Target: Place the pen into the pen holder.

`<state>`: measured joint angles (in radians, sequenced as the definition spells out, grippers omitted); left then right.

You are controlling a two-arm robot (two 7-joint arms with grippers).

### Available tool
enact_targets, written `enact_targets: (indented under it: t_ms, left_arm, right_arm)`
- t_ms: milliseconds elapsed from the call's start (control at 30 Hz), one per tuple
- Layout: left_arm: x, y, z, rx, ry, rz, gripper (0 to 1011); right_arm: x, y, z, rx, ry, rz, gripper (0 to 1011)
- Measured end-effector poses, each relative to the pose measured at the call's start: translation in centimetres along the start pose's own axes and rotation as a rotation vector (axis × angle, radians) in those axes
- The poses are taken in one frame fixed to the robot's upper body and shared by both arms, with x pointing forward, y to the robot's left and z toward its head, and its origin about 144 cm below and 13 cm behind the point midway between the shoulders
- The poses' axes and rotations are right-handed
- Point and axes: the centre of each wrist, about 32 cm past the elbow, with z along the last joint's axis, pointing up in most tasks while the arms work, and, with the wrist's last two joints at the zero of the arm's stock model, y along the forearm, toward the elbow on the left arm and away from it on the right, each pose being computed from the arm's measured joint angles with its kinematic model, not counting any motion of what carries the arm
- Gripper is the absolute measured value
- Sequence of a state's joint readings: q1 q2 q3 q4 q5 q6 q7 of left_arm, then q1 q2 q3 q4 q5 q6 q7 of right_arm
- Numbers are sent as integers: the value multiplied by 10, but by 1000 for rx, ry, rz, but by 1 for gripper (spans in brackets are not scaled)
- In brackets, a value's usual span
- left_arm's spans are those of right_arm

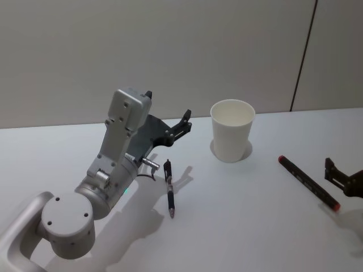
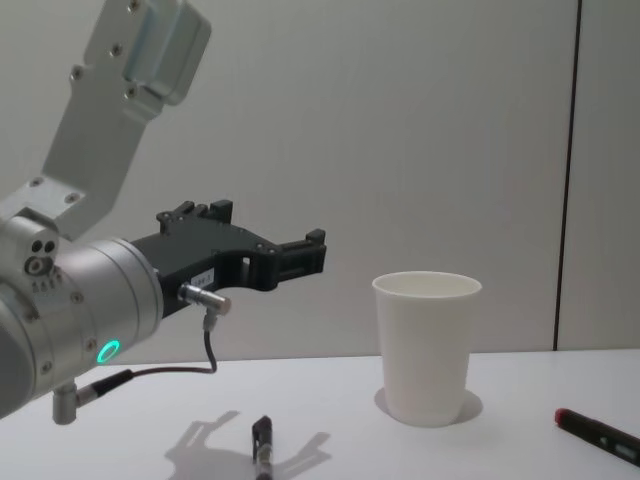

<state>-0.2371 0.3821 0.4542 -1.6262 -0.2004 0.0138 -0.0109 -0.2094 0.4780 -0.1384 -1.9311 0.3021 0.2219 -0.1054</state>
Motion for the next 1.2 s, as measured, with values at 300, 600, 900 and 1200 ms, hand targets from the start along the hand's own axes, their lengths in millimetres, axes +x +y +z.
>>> enact_targets:
  t_ms: [300,600,900,1200]
  left_arm:
    - [0,0,0,0,0,0,1001]
    - [0,0,0,0,0,0,1001]
    - [0,0,0,0,0,0,1001]
    - [0,0,0,0,0,0,1001]
  right_arm:
    - [-1,6,10,-80,-21,-33,1001]
    - [-8,22,25,-160,-34,-31,1001]
    - [-14,38,33,-223,-43,-1,1001]
    - [-18,50,31,-278,-40,28,1001]
